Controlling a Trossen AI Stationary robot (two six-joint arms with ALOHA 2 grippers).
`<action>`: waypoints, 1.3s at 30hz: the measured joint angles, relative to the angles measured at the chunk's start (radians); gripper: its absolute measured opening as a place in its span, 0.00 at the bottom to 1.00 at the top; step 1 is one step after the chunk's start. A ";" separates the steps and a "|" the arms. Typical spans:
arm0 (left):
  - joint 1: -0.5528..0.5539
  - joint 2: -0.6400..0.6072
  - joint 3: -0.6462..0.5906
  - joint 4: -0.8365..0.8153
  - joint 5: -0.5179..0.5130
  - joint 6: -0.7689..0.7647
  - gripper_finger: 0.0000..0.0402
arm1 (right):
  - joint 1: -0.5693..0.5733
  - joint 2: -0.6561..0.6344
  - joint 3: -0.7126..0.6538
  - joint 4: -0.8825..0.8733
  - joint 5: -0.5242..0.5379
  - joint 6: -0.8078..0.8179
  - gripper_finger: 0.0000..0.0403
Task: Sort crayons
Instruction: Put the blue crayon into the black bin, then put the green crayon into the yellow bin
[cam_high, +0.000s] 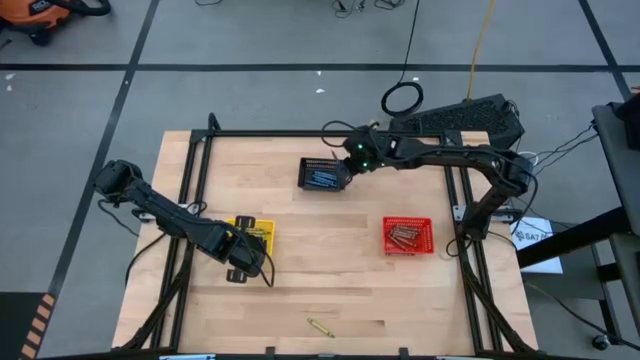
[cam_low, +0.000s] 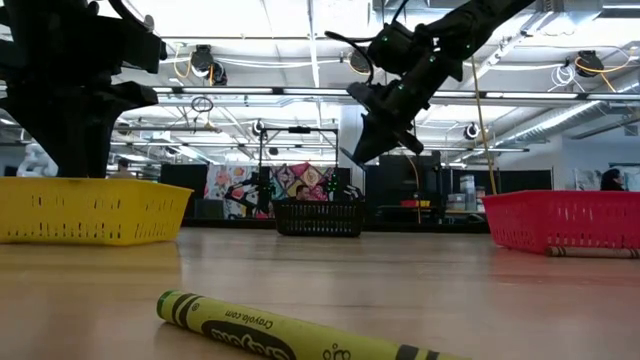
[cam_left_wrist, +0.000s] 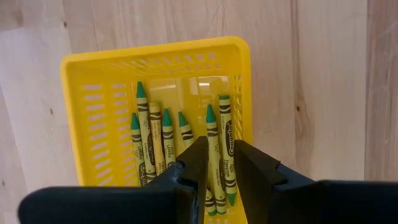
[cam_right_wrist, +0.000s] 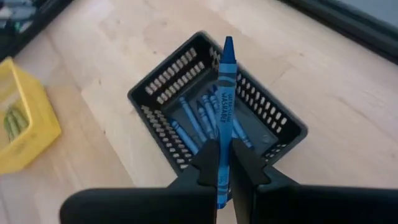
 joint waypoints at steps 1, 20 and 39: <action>0.000 0.000 0.000 0.000 0.000 0.000 0.20 | 0.000 0.001 0.000 -0.002 -0.015 -0.018 0.00; 0.001 0.000 0.000 0.007 0.000 -0.005 0.20 | 0.008 0.094 0.002 0.037 -0.068 -0.218 0.01; 0.001 0.000 0.000 0.007 0.000 -0.005 0.20 | 0.021 0.132 0.002 0.148 -0.066 -0.218 0.17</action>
